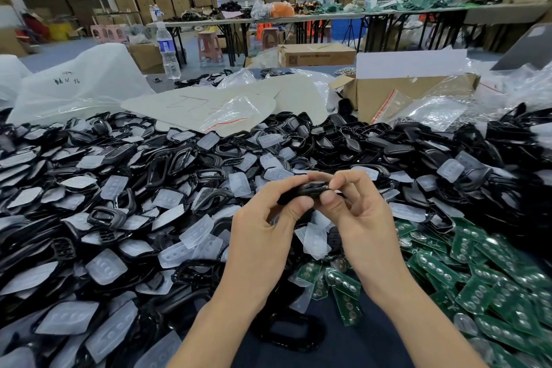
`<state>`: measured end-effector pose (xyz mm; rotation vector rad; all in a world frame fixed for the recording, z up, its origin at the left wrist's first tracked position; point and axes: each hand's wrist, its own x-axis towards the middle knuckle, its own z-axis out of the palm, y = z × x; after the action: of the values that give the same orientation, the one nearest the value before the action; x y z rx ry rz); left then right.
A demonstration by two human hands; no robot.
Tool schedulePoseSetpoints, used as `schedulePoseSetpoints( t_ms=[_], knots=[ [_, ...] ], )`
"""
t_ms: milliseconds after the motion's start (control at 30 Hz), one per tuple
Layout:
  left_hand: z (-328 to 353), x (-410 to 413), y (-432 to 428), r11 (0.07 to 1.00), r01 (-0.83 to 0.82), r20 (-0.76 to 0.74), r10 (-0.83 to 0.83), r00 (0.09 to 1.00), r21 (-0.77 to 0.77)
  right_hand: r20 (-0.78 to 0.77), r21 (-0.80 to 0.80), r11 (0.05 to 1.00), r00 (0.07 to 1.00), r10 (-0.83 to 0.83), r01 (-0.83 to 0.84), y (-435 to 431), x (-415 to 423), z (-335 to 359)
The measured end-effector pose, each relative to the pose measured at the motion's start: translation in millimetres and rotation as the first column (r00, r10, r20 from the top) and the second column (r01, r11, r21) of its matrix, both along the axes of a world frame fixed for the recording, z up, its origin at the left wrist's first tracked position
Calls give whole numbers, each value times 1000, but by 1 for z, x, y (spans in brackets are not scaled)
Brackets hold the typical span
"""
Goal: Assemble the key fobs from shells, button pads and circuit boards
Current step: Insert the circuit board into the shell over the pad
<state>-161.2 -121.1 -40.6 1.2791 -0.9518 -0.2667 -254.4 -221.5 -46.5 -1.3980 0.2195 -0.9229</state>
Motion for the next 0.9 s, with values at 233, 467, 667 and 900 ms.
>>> schedulePoseSetpoints(
  t_ms=[233,467,667,900],
  knots=[
    [-2,1,-1,1000,17,-12,-17,1000,7,-68,-101,994,996,-50,43,0,-1,-2],
    [-2,0,-2,998,-55,-48,55,997,-12,-70,-152,983,991,-113,102,4,-1,0],
    [-3,-1,-2,995,-97,-46,97,994,-8,-75,-152,979,986,-146,134,5,0,-1],
    [-4,-2,-2,987,-161,2,161,987,-8,-89,-163,977,984,-153,137,8,0,-1]
  ],
)
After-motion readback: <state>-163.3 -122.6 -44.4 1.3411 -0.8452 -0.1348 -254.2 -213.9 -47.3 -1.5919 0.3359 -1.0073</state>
